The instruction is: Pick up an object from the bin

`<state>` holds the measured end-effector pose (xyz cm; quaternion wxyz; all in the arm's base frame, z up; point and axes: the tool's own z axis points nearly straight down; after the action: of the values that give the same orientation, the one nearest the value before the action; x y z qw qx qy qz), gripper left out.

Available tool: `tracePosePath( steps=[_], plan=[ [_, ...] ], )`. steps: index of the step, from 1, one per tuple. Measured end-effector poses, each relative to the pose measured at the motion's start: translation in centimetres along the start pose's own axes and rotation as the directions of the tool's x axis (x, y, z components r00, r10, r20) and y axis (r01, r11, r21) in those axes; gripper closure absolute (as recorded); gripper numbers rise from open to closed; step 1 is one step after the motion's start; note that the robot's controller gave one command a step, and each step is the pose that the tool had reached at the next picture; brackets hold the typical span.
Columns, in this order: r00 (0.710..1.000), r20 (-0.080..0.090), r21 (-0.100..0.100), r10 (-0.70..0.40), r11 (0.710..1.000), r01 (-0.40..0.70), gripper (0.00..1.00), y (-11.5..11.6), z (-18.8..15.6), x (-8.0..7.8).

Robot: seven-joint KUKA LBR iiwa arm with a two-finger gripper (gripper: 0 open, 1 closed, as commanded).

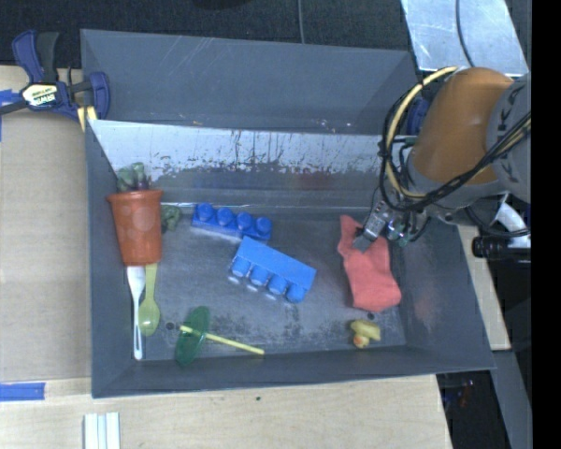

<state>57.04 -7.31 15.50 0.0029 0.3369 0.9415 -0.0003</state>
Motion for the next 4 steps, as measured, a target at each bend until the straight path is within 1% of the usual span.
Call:
tracePosePath(
  steps=[1, 2, 3, 4],
  plan=[
    [1.000, 0.005, -0.003, 0.013, 1.000, -0.013, 1.00, -0.2, -3.7, -0.5],
    [0.996, 0.009, -0.004, -0.085, 0.996, 0.085, 1.00, -0.6, 1.2, 0.1],
    [1.000, 0.009, -0.005, -0.023, 1.000, 0.023, 1.00, -1.4, 4.1, -0.5],
    [0.986, 0.004, 0.000, -0.165, 0.986, 0.165, 1.00, 0.3, -1.5, 0.2]
  ],
)
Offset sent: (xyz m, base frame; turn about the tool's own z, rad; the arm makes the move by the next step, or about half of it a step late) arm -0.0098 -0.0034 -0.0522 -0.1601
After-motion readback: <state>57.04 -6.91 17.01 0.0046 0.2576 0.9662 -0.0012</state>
